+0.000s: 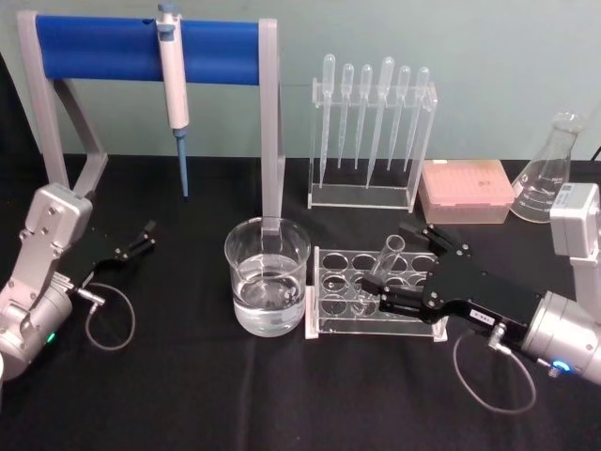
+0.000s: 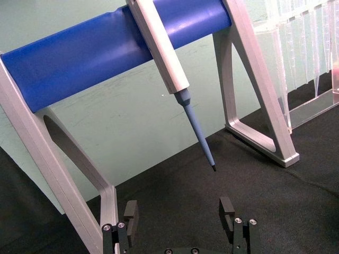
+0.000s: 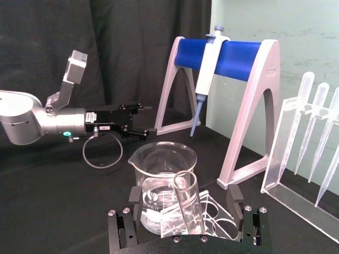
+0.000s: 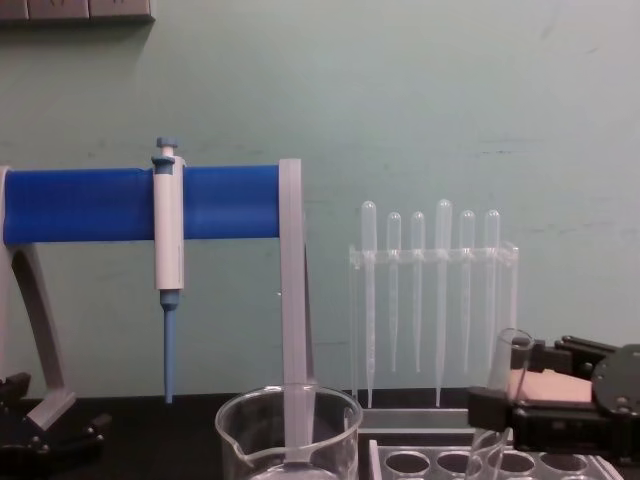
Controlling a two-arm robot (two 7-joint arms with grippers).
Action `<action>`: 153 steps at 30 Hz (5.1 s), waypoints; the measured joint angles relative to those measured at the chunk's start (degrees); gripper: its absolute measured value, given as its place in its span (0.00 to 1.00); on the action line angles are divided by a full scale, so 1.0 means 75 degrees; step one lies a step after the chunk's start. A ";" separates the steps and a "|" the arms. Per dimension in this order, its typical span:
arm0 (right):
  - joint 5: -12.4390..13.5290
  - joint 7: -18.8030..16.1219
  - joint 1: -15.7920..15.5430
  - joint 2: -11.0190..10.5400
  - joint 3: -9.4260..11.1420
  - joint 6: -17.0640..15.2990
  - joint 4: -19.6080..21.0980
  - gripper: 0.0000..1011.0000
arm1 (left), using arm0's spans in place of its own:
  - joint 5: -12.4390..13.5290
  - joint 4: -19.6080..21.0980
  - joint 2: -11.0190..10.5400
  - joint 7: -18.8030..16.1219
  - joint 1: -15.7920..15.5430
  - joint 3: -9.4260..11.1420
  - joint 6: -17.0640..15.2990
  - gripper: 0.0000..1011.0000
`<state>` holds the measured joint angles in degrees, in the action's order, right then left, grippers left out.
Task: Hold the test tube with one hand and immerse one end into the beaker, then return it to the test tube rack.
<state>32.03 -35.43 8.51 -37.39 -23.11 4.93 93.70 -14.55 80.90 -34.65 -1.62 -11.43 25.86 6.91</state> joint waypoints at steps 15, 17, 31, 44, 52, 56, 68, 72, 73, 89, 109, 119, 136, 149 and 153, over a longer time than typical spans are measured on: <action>-0.0080 0.0119 -0.0083 0.0093 0.0037 -0.0175 0.0062 0.99 | 0.0000 0.0000 0.0000 0.0000 0.0000 0.0000 0.0000 0.99; -0.0079 0.0119 -0.0082 0.0092 0.0036 -0.0175 0.0062 0.99 | 0.0000 0.0000 0.0000 0.0000 0.0000 0.0000 0.0000 0.99; -0.0071 0.0112 -0.0073 0.0088 0.0043 -0.0175 0.0061 0.65 | 0.0000 0.0000 0.0000 0.0000 0.0000 0.0000 0.0000 0.99; -0.0063 0.0117 -0.0069 0.0087 0.0044 -0.0169 0.0061 0.26 | 0.0000 0.0000 0.0000 0.0000 0.0000 0.0000 0.0000 0.99; -0.0061 0.0118 -0.0070 0.0087 0.0043 -0.0167 0.0062 0.25 | 0.0000 0.0000 0.0000 0.0000 0.0000 0.0000 0.0000 0.99; -0.0061 0.0118 -0.0070 0.0088 0.0042 -0.0167 0.0061 0.25 | 0.0000 0.0000 0.0000 0.0000 0.0000 0.0000 0.0000 0.99; 0.0431 -0.0051 0.0487 -0.0031 0.0028 -0.1165 0.0193 0.25 | 0.0000 0.0000 0.0000 0.0000 0.0000 0.0000 0.0000 0.99; 0.0643 -0.0103 0.0748 -0.0187 0.0031 -0.1493 0.0450 0.25 | 0.0000 0.0000 0.0000 0.0000 0.0000 0.0000 0.0000 0.99; 0.0673 -0.0110 0.0789 -0.0210 0.0035 -0.1529 0.0492 0.25 | 0.0000 -0.0001 0.0000 0.0000 0.0000 0.0000 0.0000 0.99; 0.1157 0.0067 0.1578 -0.0509 0.0040 -0.2266 0.1051 0.24 | 0.0000 0.0000 0.0000 -0.0001 0.0000 0.0000 0.0000 0.99; 0.1367 0.0305 0.1815 -0.0748 -0.0140 -0.2363 0.1217 0.24 | 0.0000 0.0000 0.0000 -0.0001 0.0000 0.0000 0.0000 0.99; 0.1364 0.0303 0.1809 -0.0726 -0.0122 -0.2363 0.1211 0.24 | 0.0000 0.0000 0.0000 0.0000 0.0000 0.0000 0.0000 0.99; 0.1356 0.0301 0.1805 -0.0713 -0.0105 -0.2369 0.1201 0.24 | 0.0000 0.0000 0.0000 0.0000 0.0000 0.0000 0.0000 0.99; 0.1355 0.0301 0.1805 -0.0709 -0.0104 -0.2374 0.1201 0.24 | 0.0000 0.0000 0.0000 0.0000 0.0000 0.0000 0.0000 0.99; 0.1354 0.0301 0.1804 -0.0709 -0.0104 -0.2374 0.1201 0.24 | 0.0000 0.0000 0.0000 0.0000 0.0000 0.0000 0.0000 0.99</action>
<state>42.18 -33.18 22.04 -42.71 -23.90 -12.87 102.70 -14.55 80.90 -34.65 -1.62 -11.44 25.86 6.91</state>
